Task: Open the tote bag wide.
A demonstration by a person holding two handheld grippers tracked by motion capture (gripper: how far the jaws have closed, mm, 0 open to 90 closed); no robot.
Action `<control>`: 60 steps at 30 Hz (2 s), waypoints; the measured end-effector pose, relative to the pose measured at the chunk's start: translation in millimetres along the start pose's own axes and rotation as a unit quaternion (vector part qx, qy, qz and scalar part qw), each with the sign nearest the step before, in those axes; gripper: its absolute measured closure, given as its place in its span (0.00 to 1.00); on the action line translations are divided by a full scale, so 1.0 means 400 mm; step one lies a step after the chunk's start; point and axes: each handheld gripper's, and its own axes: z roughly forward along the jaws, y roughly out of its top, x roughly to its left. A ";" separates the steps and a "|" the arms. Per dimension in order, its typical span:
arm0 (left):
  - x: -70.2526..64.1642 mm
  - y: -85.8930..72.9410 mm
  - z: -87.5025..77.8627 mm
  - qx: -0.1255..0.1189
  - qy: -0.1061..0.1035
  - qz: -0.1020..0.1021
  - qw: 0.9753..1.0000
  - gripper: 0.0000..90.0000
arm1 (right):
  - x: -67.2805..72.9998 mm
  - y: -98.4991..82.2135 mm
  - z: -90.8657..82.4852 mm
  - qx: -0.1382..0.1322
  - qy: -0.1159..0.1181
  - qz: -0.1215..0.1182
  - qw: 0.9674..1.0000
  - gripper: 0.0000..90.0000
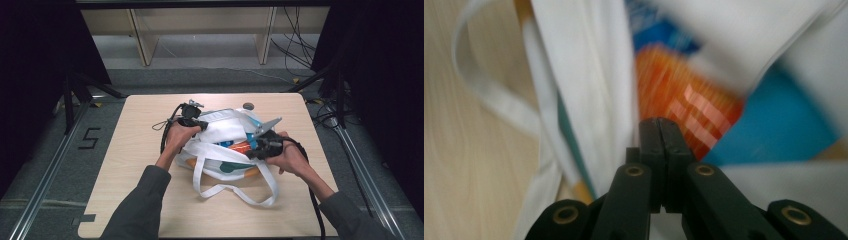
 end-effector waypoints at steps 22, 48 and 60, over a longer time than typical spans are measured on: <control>-0.172 -0.240 -0.005 0.050 -0.065 0.105 0.991 0.99 | -0.260 0.127 0.207 0.093 -0.169 0.088 0.977 1.00; 0.020 0.036 0.126 0.086 0.095 0.024 0.992 0.99 | -0.045 0.015 0.025 0.036 0.002 -0.004 0.999 1.00; -0.014 0.009 0.039 0.054 0.041 0.048 0.997 0.99 | -0.039 0.028 -0.032 -0.012 -0.032 -0.004 0.999 1.00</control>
